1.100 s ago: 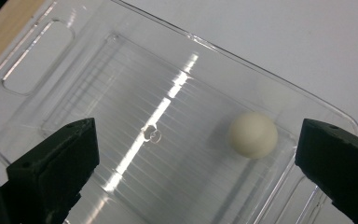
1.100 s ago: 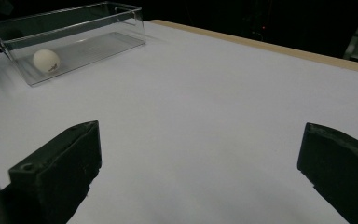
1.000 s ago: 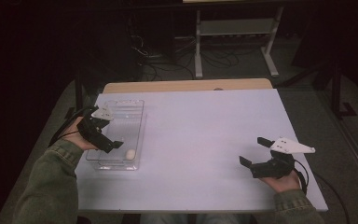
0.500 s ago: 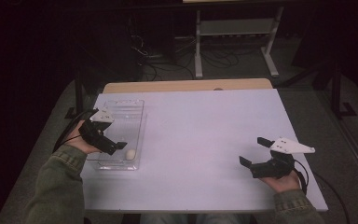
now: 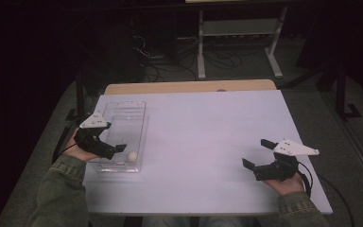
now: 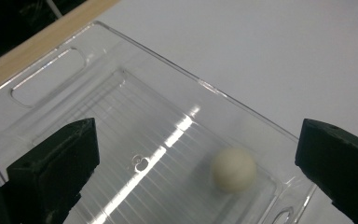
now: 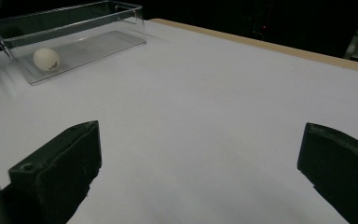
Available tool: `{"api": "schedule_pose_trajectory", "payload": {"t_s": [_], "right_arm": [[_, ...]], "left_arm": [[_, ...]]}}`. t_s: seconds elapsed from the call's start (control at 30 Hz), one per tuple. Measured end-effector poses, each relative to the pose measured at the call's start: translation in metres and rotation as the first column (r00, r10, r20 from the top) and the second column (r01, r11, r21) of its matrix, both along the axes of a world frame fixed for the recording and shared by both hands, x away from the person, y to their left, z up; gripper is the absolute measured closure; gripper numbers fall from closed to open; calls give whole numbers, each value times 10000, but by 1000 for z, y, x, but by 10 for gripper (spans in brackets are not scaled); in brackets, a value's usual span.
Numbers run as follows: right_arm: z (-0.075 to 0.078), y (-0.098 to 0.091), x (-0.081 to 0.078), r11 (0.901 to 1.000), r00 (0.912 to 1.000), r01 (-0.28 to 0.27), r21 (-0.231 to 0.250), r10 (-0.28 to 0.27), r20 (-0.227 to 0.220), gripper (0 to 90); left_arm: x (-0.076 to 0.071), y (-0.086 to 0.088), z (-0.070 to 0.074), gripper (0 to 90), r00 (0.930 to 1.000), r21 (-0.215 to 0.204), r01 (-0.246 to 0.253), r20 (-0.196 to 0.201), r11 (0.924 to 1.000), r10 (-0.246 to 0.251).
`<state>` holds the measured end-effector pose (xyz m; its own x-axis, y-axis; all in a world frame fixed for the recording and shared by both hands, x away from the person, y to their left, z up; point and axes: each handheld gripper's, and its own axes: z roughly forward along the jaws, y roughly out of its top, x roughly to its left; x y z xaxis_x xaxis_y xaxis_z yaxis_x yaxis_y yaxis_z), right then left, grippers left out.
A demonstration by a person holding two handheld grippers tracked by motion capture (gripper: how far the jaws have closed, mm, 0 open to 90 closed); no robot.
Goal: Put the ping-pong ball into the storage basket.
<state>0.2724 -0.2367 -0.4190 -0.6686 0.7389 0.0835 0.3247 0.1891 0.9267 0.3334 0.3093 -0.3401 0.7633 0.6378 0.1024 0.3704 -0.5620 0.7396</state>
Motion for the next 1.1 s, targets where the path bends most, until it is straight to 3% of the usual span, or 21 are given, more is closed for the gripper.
{"api": "schedule_pose_trajectory", "payload": {"t_s": [0.37, 0.5, 0.57, 0.6, 0.73, 0.87, 0.93, 0.97, 1.03, 1.07, 1.1], "right_arm": [[0, 0, 0, 10000, 10000, -15, 3, 15, 0, 0], [0, 1, 0, 10000, 10000, -26, -6, 26, 11, 0], [0, 0, 0, 10000, 10000, -22, -5, 22, 14, 0], [0, 0, 0, 10000, 10000, -22, -5, 22, 14, 0], [0, 0, 0, 10000, 10000, -19, -6, 19, 11, 0], [0, 0, 0, 10000, 10000, -15, -6, 15, 16, 0], [0, 0, 0, 10000, 10000, -15, -5, 15, 7, 0], [0, 0, 0, 10000, 10000, -17, -6, 17, 12, 0], [0, 0, 0, 10000, 10000, -7, -3, 7, 1, 0], [0, 0, 0, 10000, 10000, -6, -4, 6, 2, 0], [0, 0, 0, 10000, 10000, -9, -6, 9, 4, 0]], "left_arm": [[-11, 8, -2, 0, 9938, -1061, -770, 719, 9914, 849], [-17, 10, -3, 0, 9856, -1596, -1120, 1076, 9808, 1300], [-17, 10, -3, 0, 9856, -1596, -1120, 1076, 9808, 1300], [-20, 11, -5, 0, 9800, -1928, -1293, 1251, 9727, 1550], [-23, 12, -11, 0, 9747, -2179, -1481, 1329, 9647, 1797], [-27, 18, -14, 0, 9659, -2892, -1713, 1389, 9418, 2183], [-30, 21, -15, 0, 9613, -3593, -1760, 1378, 9165, 2386], [-32, 21, -15, 0, 9600, -3805, -1765, 1369, 9078, 2441], [-35, 21, -16, 0, 9541, -4061, -1807, 1488, 8958, 2600], [-37, 21, -17, 0, 9531, -4127, -1806, 1509, 8928, 2625], [-39, 21, -18, 0, 9467, -4095, -1880, 1666, 8927, 2758]]}}
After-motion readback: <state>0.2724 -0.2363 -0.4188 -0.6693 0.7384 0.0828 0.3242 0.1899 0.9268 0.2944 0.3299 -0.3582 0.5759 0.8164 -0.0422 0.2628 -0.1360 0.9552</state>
